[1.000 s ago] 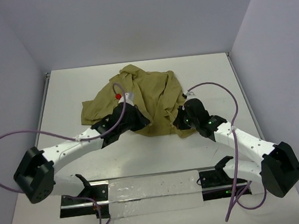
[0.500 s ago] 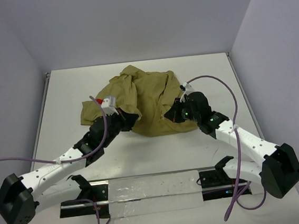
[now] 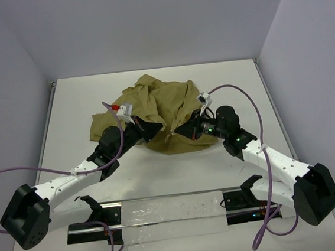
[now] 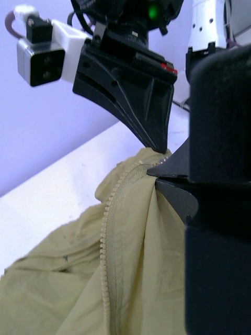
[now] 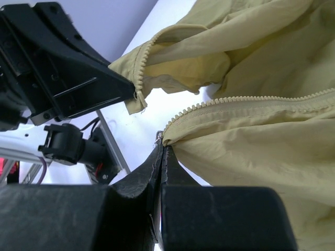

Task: Zip up the jacket

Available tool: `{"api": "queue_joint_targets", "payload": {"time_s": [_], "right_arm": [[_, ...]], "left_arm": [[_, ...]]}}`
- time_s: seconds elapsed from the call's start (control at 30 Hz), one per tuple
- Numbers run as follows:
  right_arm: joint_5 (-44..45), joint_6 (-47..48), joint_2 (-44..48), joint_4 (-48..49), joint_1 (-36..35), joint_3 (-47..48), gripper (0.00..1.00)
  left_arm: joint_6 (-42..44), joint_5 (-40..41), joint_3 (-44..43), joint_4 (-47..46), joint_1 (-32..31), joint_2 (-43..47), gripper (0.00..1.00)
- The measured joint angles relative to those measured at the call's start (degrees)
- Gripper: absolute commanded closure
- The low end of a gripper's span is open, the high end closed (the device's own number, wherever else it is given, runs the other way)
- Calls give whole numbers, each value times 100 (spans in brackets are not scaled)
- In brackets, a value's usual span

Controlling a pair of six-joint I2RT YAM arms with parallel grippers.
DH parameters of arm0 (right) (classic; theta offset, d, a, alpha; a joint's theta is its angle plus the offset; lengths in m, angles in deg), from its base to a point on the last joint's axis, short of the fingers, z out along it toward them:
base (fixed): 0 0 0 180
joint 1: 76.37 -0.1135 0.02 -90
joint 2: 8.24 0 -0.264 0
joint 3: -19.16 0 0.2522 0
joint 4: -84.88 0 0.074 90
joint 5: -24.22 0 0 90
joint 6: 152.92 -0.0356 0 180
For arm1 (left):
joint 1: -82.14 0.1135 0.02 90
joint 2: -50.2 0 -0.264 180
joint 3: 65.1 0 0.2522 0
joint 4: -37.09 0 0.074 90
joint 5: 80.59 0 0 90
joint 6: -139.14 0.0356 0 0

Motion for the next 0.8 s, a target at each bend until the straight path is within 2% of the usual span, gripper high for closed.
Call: {"api": "queue_joint_targets", "payload": {"time_s": [0.23,0.8], "right_arm": [[-167,1,15,234,0,-105,100],[-145,71,579,339,47,-356,100]], "left_arm": [[-147,-461,0,-433,35,-186,100],[-251,-1143,-68,-538,217,-467,100]]}}
